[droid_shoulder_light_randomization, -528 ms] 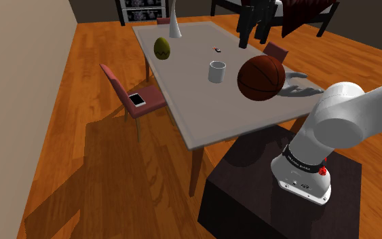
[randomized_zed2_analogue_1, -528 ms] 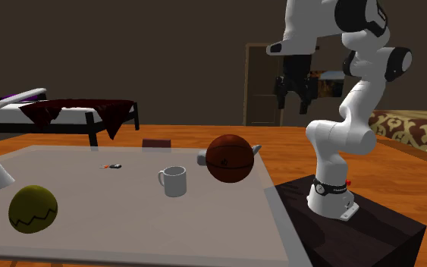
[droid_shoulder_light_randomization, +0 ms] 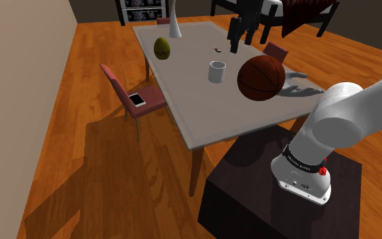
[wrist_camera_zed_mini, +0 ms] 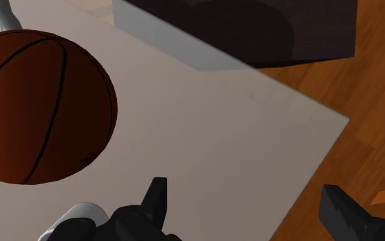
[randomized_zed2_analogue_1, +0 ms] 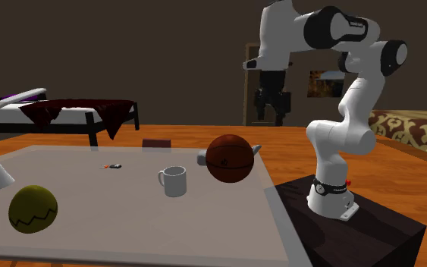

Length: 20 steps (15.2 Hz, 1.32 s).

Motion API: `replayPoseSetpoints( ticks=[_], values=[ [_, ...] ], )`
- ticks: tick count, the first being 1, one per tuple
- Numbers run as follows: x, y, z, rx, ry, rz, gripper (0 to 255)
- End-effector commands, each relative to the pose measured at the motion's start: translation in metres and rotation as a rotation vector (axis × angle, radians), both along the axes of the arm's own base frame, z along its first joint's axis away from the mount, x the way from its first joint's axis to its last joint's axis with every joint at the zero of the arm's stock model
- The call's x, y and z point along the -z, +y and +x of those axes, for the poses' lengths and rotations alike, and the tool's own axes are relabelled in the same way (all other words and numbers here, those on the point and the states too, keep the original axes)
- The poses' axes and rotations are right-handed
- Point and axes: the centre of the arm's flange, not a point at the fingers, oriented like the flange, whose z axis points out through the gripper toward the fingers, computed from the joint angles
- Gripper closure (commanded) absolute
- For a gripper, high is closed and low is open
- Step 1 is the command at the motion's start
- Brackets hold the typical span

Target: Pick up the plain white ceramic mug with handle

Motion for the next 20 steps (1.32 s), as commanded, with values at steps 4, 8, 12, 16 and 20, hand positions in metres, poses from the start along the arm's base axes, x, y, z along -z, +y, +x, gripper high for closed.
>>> replayPoseSetpoints(
  ticks=[4,8,12,16,20],
  values=[
    [0.038,-0.042,0.042,0.004,0.009,0.003,0],
    [0.067,-0.075,0.074,0.007,0.017,0.005,0],
    [0.096,-0.107,0.105,0.011,0.025,0.007,0],
    [0.125,-0.140,0.135,0.014,0.033,0.009,0],
    [0.155,-0.173,0.166,0.018,0.040,0.012,0]
  ],
)
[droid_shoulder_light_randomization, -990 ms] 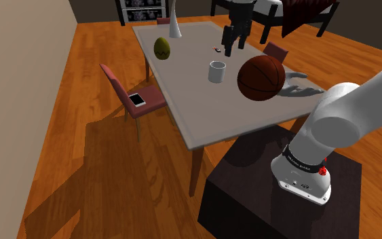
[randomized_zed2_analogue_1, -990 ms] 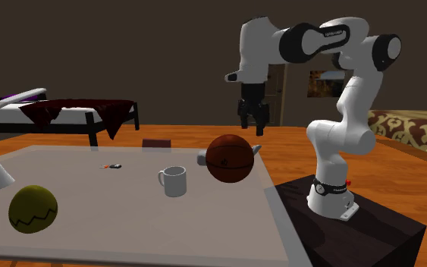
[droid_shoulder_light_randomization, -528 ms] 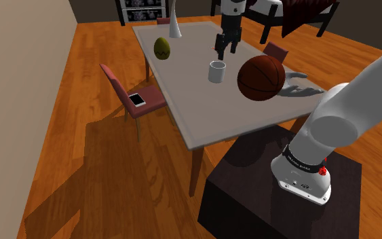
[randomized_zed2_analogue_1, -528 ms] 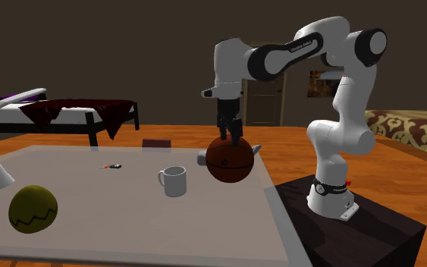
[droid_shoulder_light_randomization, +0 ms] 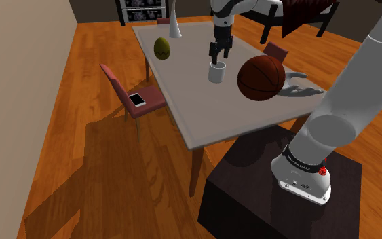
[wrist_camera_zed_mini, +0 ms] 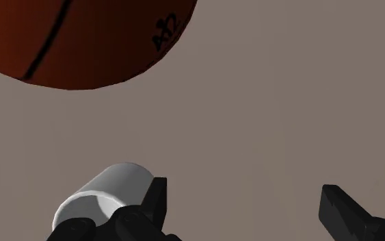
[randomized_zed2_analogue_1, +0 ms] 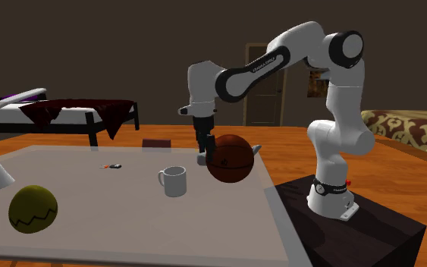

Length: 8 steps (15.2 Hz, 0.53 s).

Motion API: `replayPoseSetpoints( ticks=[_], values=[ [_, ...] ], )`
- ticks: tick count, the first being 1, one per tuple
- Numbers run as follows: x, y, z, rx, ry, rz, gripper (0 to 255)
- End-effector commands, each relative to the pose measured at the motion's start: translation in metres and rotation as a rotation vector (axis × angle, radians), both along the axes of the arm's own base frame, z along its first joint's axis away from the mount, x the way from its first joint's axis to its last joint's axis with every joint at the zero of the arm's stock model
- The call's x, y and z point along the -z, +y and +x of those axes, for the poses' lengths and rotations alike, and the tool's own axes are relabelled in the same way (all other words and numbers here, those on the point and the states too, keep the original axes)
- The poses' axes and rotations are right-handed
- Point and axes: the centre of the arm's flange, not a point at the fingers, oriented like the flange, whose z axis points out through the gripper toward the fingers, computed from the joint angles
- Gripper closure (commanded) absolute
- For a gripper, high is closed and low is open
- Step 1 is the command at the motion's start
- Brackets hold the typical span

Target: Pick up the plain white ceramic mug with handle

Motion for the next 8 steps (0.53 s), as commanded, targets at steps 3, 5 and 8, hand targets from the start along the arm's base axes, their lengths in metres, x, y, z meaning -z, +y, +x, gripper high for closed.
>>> replayPoseSetpoints(
  ticks=[3,5,8],
  values=[
    [0.029,-0.033,0.028,0.003,0.008,0.002,0],
    [0.045,-0.050,0.043,0.005,0.012,0.003,0],
    [0.068,-0.074,0.065,0.007,0.018,0.005,0]
  ],
)
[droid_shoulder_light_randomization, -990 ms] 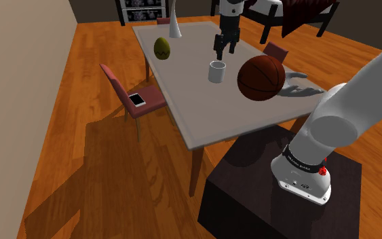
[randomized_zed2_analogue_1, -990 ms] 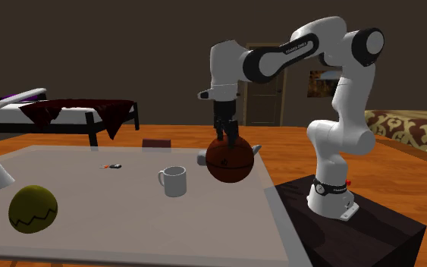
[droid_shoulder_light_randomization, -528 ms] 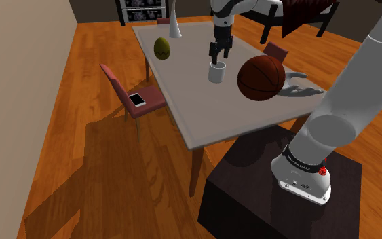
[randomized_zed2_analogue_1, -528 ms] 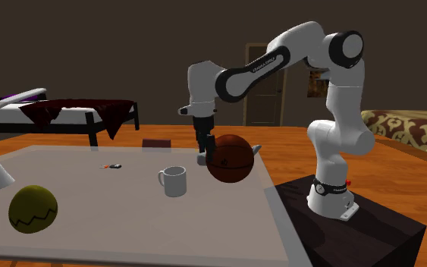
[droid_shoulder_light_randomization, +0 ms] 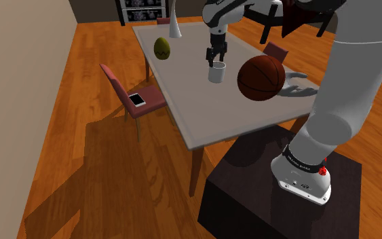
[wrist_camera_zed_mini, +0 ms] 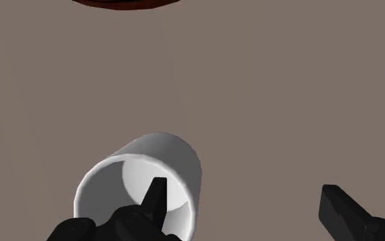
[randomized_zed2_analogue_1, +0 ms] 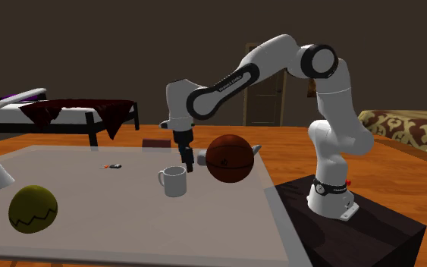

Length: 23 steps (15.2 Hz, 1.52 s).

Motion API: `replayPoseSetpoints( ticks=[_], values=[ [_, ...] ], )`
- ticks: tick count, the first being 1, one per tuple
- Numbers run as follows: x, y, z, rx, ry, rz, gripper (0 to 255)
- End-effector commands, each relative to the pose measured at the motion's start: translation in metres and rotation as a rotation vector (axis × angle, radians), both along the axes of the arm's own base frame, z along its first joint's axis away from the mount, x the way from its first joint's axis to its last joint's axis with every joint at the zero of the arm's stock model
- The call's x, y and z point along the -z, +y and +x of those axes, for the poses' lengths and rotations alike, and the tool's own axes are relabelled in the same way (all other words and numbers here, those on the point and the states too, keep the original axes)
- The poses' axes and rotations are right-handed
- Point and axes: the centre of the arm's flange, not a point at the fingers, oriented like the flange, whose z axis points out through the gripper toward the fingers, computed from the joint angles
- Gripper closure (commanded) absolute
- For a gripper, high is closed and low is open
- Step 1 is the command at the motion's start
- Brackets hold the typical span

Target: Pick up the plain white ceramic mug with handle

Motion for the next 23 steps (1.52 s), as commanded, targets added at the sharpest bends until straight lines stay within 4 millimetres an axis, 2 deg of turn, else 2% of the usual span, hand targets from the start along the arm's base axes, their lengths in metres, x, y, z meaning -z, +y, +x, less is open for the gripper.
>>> replayPoseSetpoints(
  ticks=[1,4,11,13,14,23],
  values=[
    [0.017,-0.015,0.015,0.001,0.004,0.001,0],
    [0.036,-0.036,0.033,0.003,0.009,0.003,0],
    [0.073,-0.036,0.033,0.003,0.009,0.003,0],
    [0.076,-0.036,0.033,0.003,0.009,0.003,0],
    [0.075,-0.036,0.033,0.003,0.009,0.003,255],
    [0.076,-0.036,0.033,0.003,0.009,0.003,255]
  ],
)
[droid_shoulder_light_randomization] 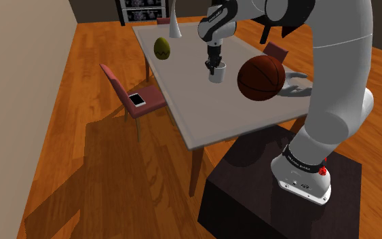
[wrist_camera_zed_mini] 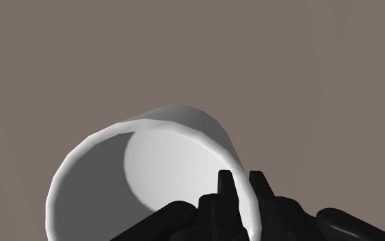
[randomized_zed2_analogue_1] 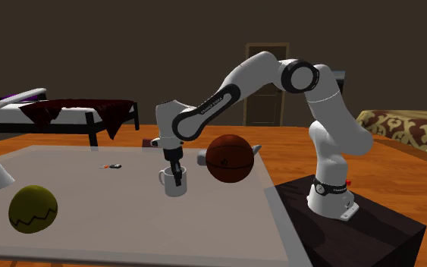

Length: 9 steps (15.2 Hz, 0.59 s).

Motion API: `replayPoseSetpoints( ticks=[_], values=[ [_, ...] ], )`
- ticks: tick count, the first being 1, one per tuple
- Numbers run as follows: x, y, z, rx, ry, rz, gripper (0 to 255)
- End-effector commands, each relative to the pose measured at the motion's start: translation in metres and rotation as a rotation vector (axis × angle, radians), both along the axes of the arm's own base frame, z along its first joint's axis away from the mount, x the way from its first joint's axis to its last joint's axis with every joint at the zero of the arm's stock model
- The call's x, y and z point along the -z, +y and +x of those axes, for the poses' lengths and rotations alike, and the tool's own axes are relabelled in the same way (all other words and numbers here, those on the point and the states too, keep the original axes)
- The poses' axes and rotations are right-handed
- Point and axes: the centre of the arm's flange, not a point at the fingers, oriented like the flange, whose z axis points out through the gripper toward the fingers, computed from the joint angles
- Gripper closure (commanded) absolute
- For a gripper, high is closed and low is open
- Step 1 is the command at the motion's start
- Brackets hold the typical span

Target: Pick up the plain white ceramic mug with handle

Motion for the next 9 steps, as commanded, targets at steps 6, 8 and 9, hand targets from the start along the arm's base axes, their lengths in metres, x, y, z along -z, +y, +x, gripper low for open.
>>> replayPoseSetpoints(
  ticks=[6,8,9],
  values=[
    [-0.031,0.000,0.000,0.000,0.001,0.000,255],
    [-0.042,0.000,0.000,0.000,0.001,0.000,255],
    [-0.047,0.000,0.000,0.000,0.001,0.000,255]
  ],
)
